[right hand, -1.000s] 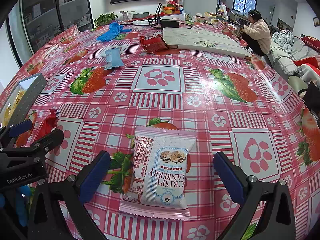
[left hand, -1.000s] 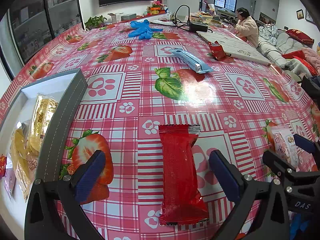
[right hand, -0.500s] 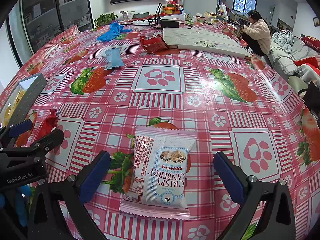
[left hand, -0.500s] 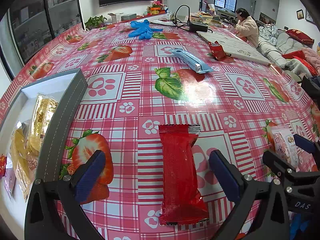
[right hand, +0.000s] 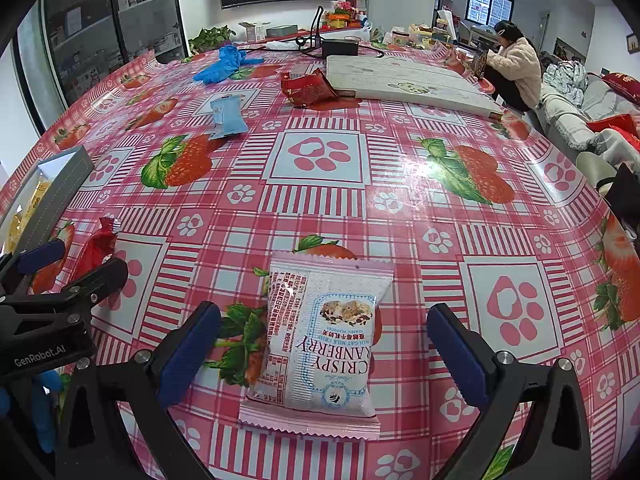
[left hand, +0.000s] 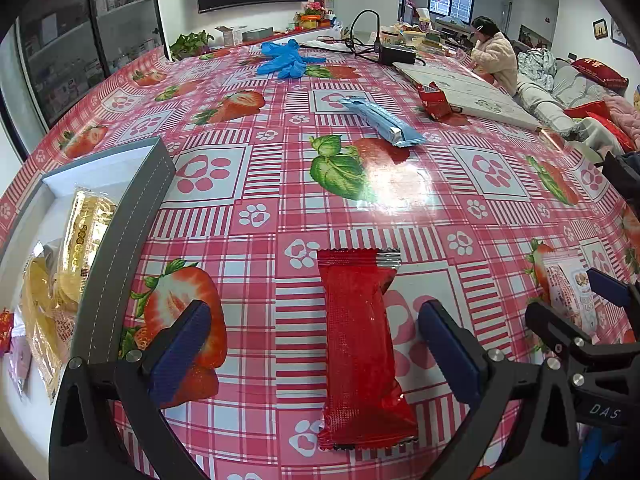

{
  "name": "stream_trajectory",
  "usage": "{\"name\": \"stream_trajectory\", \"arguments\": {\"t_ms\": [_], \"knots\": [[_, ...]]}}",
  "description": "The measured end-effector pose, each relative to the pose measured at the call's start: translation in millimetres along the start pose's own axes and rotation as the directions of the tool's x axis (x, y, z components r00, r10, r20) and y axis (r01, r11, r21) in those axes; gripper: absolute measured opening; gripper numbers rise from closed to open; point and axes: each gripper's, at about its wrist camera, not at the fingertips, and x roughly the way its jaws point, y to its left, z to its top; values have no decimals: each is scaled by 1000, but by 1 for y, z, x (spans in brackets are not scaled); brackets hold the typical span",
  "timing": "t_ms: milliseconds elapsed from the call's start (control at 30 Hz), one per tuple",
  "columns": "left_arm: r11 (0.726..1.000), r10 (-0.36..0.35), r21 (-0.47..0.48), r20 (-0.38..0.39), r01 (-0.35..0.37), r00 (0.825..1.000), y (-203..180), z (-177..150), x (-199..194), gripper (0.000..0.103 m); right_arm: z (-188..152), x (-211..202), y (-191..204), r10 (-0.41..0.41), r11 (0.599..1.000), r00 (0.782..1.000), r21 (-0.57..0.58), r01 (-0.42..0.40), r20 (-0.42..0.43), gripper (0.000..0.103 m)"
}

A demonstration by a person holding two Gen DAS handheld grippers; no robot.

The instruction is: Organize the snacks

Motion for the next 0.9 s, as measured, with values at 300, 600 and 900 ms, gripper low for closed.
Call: {"name": "stream_trajectory", "arguments": {"t_ms": [300, 600, 900], "knots": [[1000, 0, 0, 0, 0, 1000, 0, 0, 0, 103, 0, 0, 0, 0, 1000, 1000, 0, 0, 0, 103], [1000, 0, 0, 0, 0, 1000, 0, 0, 0, 103, 0, 0, 0, 0, 1000, 1000, -1, 0, -1, 103], [1000, 0, 0, 1, 0, 1000, 0, 0, 0, 103, 0, 0, 1, 2, 1000, 1000, -7, -2, -5, 103]]}}
